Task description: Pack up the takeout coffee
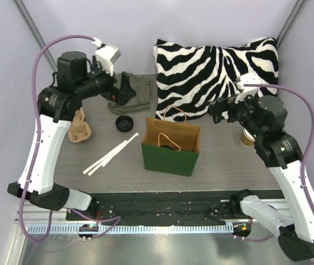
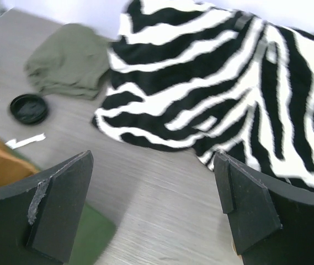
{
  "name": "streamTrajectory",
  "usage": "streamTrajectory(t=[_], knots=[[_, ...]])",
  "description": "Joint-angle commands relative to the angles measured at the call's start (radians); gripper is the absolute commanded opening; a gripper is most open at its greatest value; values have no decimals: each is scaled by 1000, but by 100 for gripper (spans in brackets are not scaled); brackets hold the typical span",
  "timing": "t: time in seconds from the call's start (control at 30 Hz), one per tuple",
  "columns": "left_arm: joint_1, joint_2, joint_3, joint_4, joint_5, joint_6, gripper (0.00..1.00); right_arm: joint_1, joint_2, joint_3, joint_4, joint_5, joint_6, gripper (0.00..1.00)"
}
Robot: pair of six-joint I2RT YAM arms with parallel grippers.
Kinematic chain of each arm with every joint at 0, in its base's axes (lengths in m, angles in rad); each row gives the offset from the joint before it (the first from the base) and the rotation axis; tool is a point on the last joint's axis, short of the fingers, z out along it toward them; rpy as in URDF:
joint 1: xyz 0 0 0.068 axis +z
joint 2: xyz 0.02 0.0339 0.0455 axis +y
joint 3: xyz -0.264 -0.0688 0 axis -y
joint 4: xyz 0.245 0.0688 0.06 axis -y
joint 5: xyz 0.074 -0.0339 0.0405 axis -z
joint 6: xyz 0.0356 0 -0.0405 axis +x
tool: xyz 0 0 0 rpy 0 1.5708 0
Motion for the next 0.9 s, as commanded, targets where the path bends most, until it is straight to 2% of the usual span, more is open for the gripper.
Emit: streamTrajectory(t=[0.0,0.1,0.23,0.43,0.63,0.73,0.87], knots=[[140,1,-61,-118,-49,-75,100,-99,-70,-86,30,31,96,100],[221,21,-148,-171,-58,-76,100,-146,-92,-178,4,70,110,100],[303,54,-260,-185,-1,-121,100,-256,-78,-239,-19,4,151,100],[312,23,-441,-129,-49,-127,100,-379,47,-213,-60,-133,158,100],[312,5,-584,-55,-75,-133,100,-395,83,-228,-36,-189,165,100],[314,2,-592,-38,-86,-135,100,-407,94,-256,-33,-202,158,100],[321,6,-528,-35,-98,-119,100,-409,113,-233,-40,-199,127,100]])
